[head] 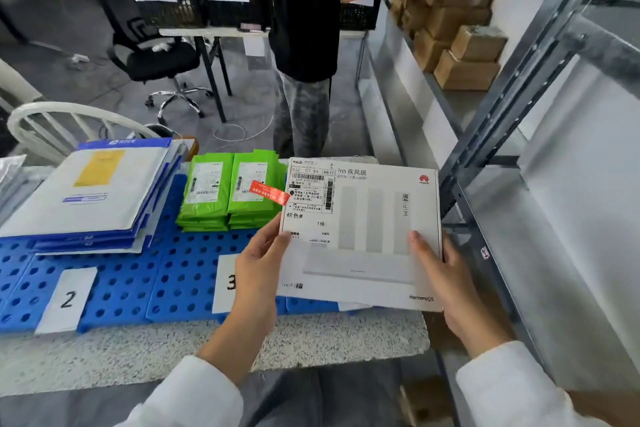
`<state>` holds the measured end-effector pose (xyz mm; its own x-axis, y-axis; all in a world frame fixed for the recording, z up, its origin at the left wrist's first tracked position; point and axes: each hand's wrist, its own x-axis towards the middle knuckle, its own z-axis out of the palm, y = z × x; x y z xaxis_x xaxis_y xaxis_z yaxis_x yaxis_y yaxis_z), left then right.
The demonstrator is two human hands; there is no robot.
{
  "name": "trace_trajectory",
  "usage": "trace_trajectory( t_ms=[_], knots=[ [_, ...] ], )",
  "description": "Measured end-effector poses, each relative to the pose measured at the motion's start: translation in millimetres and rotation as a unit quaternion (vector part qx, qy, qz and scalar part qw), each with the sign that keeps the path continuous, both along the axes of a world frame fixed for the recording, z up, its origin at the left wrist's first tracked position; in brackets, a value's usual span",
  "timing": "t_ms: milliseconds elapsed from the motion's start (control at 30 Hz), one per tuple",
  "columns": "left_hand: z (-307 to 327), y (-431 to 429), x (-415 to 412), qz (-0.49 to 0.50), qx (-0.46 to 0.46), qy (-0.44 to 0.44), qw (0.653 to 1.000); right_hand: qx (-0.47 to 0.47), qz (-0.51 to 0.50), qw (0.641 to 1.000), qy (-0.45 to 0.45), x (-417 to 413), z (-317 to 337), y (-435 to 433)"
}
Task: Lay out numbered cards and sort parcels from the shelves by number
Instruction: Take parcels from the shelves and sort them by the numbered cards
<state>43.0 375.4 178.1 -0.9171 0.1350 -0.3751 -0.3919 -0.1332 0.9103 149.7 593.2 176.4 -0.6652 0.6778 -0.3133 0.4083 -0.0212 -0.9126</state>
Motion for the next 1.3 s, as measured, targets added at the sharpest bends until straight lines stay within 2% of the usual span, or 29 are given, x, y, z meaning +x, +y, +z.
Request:
trace_trajectory(
  t_ms=[267, 533, 867, 1300],
  knots=[
    [-34, 40, -86, 0.010, 0.006, -0.033, 0.999, -0.004, 0.001, 0.997, -0.079, -88, -20, 40],
    [-83, 67, -151, -0.020, -0.055, -0.028, 0.998, -0.032, 0.001, 0.992, -0.121, -166, -53, 74],
    [-116, 104, -185, -0.007, -0.062, -0.093, 0.994, -0.053, 0.036, 0.984, -0.165, -212, -100, 120],
    [-148, 124, -206, -0.004, -0.121, -0.093, 0.988, -0.077, 0.073, 0.976, -0.191, -242, -141, 141]
  ],
)
